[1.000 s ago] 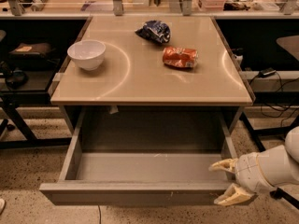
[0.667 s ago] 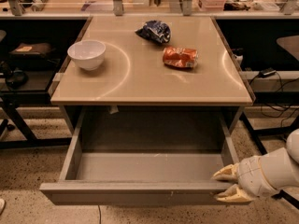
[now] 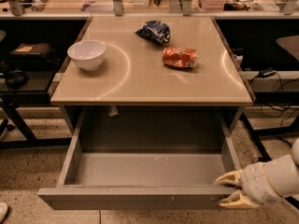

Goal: Open top drawer

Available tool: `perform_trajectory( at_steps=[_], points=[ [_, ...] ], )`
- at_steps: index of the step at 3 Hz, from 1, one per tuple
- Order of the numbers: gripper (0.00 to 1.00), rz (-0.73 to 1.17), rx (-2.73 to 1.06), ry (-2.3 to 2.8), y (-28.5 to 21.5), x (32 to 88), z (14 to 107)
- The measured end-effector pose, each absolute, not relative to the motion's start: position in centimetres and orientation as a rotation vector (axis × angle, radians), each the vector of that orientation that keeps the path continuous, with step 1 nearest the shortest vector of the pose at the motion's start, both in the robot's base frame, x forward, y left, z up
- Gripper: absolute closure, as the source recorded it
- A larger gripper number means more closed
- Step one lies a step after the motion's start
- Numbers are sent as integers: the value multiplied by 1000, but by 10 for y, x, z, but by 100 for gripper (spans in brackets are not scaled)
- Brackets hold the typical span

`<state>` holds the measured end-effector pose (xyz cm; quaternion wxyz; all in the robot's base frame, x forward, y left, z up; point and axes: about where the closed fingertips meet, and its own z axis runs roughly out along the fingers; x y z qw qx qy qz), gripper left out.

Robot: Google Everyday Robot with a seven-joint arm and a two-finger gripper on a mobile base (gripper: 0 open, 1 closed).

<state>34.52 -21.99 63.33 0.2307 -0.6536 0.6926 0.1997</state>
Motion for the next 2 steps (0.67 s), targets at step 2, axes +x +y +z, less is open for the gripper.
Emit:
perform_trajectory(
  at_steps=[2],
  points=[
    [60, 549, -1798, 1905, -217, 346, 634]
  ],
)
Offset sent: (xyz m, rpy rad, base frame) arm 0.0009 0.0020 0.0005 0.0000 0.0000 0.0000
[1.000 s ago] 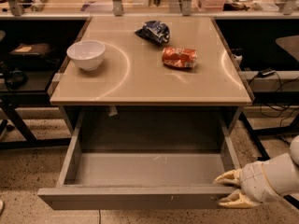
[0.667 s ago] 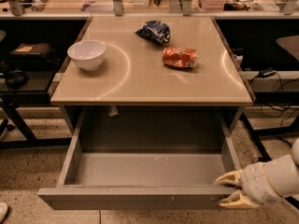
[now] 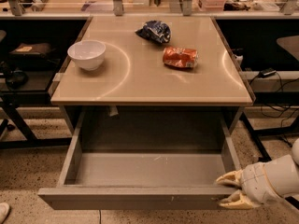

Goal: Open top drawer

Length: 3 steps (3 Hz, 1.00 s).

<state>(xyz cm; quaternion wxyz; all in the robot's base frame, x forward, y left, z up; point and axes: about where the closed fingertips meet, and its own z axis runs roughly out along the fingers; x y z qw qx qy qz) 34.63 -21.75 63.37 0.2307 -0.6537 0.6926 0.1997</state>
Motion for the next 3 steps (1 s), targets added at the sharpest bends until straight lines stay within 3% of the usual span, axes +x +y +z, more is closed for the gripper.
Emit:
perform_trajectory(
  at_steps=[2, 3],
  points=[
    [15, 564, -1800, 1879, -218, 338, 634],
    [12, 609, -1798, 1845, -208, 309, 636]
  ],
)
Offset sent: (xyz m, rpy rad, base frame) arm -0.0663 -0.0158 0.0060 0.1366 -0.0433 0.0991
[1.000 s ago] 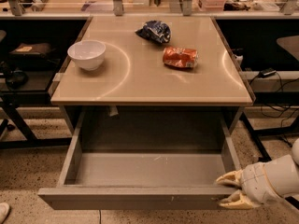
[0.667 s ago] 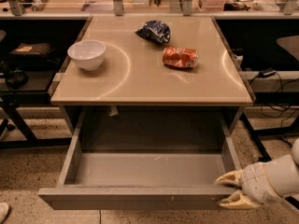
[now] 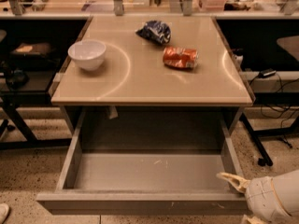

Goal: Open top drawer

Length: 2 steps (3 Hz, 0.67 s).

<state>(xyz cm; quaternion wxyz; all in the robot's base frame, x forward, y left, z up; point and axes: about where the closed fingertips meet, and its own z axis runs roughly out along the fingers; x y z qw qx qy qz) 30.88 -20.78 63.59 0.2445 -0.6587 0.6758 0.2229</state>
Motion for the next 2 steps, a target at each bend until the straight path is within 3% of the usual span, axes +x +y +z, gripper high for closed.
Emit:
perform_trajectory(
  at_steps=[1, 2],
  points=[
    [34, 609, -1798, 1845, -208, 310, 640],
    [33, 609, -1799, 1845, -208, 310, 640]
  ],
)
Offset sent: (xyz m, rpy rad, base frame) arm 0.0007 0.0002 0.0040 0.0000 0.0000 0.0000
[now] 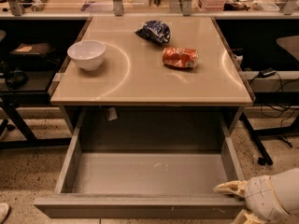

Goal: Open top drawer

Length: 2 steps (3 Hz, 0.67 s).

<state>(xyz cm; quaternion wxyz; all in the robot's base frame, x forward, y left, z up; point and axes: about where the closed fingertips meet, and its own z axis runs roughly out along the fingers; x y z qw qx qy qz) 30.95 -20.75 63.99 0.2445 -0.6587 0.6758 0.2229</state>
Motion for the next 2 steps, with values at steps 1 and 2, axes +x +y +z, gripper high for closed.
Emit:
perform_trajectory(
  at_steps=[1, 2],
  points=[
    [8, 609, -1799, 1845, -208, 310, 640],
    [0, 609, -1799, 1845, -208, 310, 640]
  ],
)
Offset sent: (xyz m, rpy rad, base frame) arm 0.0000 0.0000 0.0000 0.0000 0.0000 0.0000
